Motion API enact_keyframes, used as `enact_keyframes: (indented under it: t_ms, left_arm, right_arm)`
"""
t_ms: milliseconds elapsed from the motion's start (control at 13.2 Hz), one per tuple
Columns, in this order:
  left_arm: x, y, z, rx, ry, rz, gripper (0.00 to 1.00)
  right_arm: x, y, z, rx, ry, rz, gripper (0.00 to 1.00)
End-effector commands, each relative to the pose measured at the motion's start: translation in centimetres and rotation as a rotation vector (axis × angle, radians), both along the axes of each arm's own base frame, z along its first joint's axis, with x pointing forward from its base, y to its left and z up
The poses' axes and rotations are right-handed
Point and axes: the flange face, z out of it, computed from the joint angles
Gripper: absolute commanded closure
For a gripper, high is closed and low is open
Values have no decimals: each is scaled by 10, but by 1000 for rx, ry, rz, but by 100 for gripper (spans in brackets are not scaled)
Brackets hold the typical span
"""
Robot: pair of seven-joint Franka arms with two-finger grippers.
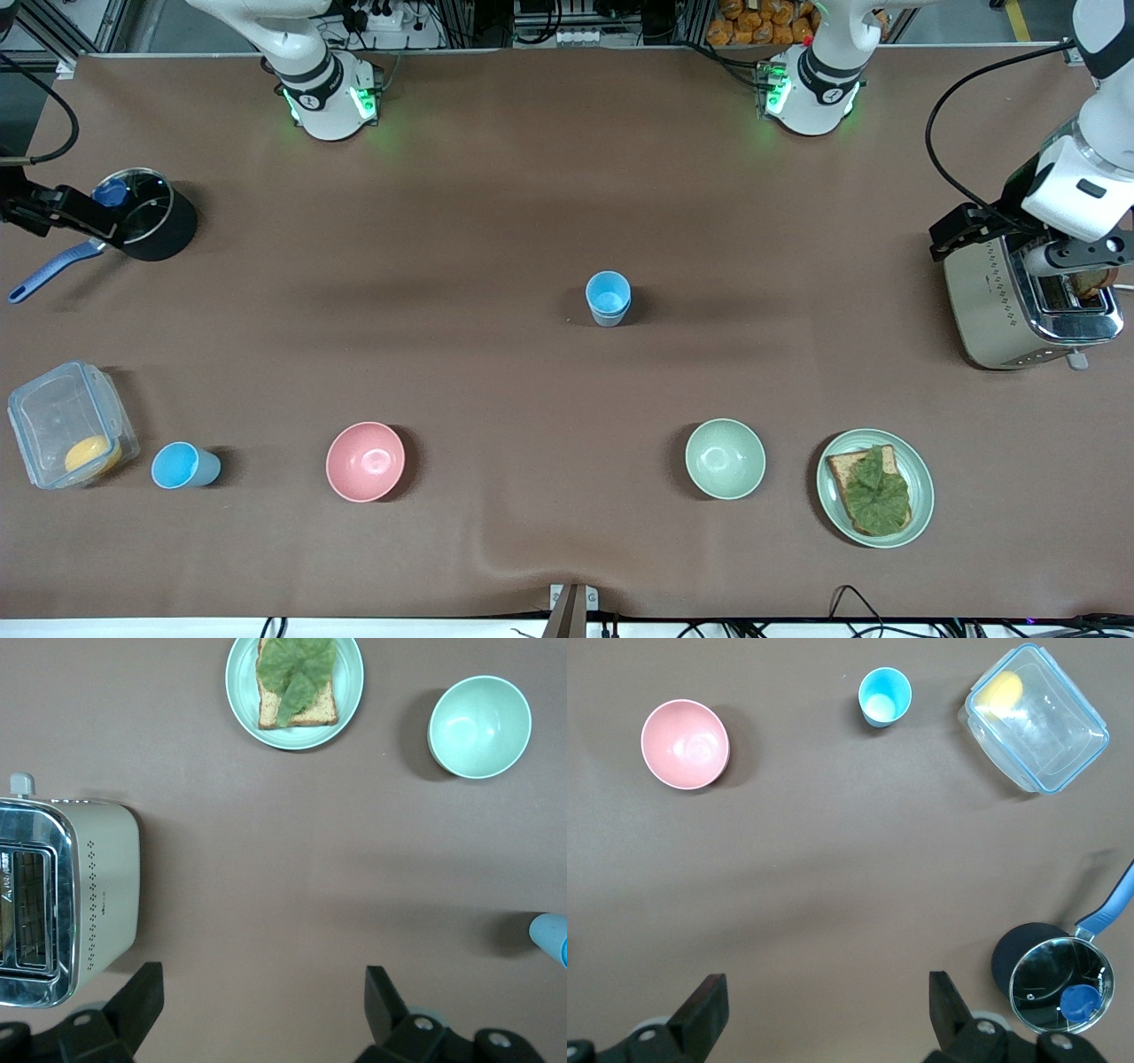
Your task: Stack blue cups with both arms
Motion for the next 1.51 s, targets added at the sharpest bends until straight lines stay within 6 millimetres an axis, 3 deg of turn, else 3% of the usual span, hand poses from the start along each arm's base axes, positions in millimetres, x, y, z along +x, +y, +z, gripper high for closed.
enact_keyframes:
  t_ms: [0,151,377,604,981,1434]
  left_arm:
    - [-6,-4,4,29,48,-24,0]
    - [-8,-14,9,27,58,-35,0]
    - [-10,-10,18,23,63,-26,0]
    - [-9,-7,15,22,87,-17,0]
    - [-7,-3,40,16,56,-10,0]
    - [-8,-14,41,24,53,-28,0]
  right_arm:
    - [1,1,4,-18,3,2,0]
    - [1,1,4,-18,4,-2,0]
    - [1,1,4,-18,7,-2,0]
    - [1,1,4,-18,7,-1,0]
    - [1,1,4,-18,7,-2,0]
    - [1,0,4,-18,7,-2,0]
